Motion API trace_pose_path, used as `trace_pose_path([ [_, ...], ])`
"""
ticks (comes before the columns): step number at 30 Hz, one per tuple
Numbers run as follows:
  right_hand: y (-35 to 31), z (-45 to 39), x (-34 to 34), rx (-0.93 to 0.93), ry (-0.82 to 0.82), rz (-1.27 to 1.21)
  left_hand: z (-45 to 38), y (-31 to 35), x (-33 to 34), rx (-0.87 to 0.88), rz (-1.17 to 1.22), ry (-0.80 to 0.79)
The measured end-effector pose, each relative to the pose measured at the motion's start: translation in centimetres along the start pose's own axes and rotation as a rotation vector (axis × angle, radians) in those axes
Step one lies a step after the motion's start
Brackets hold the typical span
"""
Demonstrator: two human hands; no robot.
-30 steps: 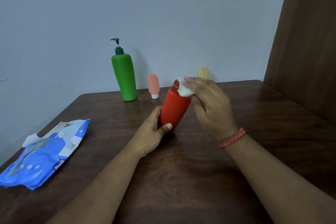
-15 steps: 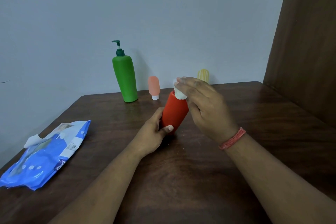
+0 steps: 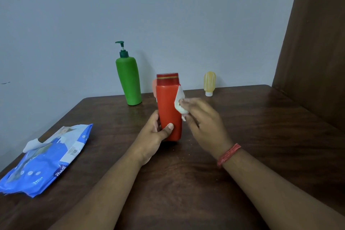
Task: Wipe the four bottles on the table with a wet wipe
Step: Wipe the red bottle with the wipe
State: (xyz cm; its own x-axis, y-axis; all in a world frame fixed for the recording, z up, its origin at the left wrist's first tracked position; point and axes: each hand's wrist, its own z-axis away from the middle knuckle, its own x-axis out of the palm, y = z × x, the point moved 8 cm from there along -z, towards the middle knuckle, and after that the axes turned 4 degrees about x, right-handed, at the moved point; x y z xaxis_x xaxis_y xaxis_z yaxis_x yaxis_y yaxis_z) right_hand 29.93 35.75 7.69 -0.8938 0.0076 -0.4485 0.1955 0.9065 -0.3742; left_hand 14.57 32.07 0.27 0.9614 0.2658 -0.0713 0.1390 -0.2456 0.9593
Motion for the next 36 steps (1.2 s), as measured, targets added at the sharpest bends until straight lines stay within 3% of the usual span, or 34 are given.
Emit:
trace_pose_path([
  [3, 0.2, -0.1, 0.6, 0.017, -0.034, 0.024, 0.1, -0.3, 0.0, -0.031, 0.112, -0.004],
  [7, 0.8, -0.8, -1.5, 0.083, 0.092, -0.007, 0.4, -0.7, 1.4, -0.066, 0.100, -0.071],
  [15, 0.8, -0.1, -0.1, 0.097, 0.011, -0.087, 0.6, -0.2, 0.7, -0.066, 0.194, 0.001],
  [21, 3.2, -0.8, -2.5, 0.257, 0.240, -0.254, 0.9, -0.2, 2.6, -0.062, 0.028, -0.131],
  [25, 3.4, -0.4, -1.6, 0.314, 0.149, -0.315, 0.9, -0.1, 2.3, -0.059, 0.067, -0.079],
  [31, 1.4, 0.6, 2.2, 0.196, -0.129, -0.222, 0.6, 0.2, -0.6, -0.045, 0.234, 0.110],
  [36, 2.4, 0.2, 0.4, 0.298, 0.062, -0.298, 0.8, 0.1, 1.0, -0.090, 0.168, 0.009],
])
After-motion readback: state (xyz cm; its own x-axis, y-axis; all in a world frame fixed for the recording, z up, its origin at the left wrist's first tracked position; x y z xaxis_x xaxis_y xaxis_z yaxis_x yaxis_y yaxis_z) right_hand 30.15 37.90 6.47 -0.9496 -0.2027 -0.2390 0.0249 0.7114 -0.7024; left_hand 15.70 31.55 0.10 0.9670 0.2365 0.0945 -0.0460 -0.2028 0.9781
